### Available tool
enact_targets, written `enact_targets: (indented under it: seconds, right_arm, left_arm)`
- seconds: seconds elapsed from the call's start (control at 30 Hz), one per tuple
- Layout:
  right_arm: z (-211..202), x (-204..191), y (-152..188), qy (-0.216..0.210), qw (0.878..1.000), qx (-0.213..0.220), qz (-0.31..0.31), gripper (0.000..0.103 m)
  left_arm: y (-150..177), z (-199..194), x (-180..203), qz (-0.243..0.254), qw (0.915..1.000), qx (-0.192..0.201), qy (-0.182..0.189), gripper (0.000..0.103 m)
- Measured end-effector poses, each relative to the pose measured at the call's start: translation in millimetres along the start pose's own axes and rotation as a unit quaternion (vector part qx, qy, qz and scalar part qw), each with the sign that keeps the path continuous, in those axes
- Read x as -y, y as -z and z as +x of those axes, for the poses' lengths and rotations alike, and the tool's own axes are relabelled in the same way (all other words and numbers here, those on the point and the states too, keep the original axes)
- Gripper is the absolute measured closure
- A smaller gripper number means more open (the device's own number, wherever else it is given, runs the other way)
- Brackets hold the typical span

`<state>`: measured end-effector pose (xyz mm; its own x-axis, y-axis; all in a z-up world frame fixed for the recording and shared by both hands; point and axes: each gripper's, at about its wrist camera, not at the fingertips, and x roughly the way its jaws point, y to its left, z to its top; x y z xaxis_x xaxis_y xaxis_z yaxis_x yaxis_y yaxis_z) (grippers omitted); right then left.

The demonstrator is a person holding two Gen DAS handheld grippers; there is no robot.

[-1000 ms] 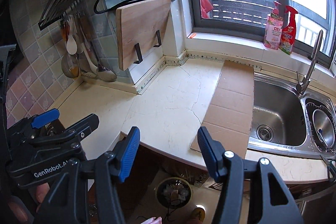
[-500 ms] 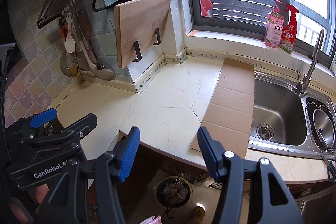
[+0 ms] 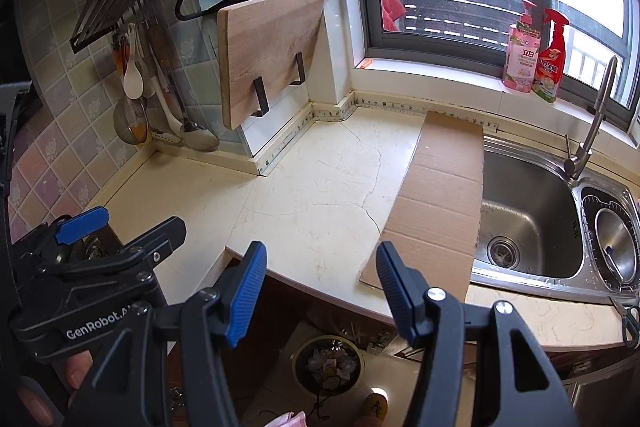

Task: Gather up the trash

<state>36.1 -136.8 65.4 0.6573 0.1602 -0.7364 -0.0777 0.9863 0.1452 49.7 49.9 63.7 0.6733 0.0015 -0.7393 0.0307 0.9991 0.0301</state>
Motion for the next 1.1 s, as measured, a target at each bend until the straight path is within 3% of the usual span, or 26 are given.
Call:
enact_targets:
  seconds: [1.1]
  right_arm:
    - [6,16,2,-0.010,1.000,-0.011,-0.006,0.045]
  left_arm:
    - [9,7,15,0.000,0.9999,-0.015,-0.007,0.006]
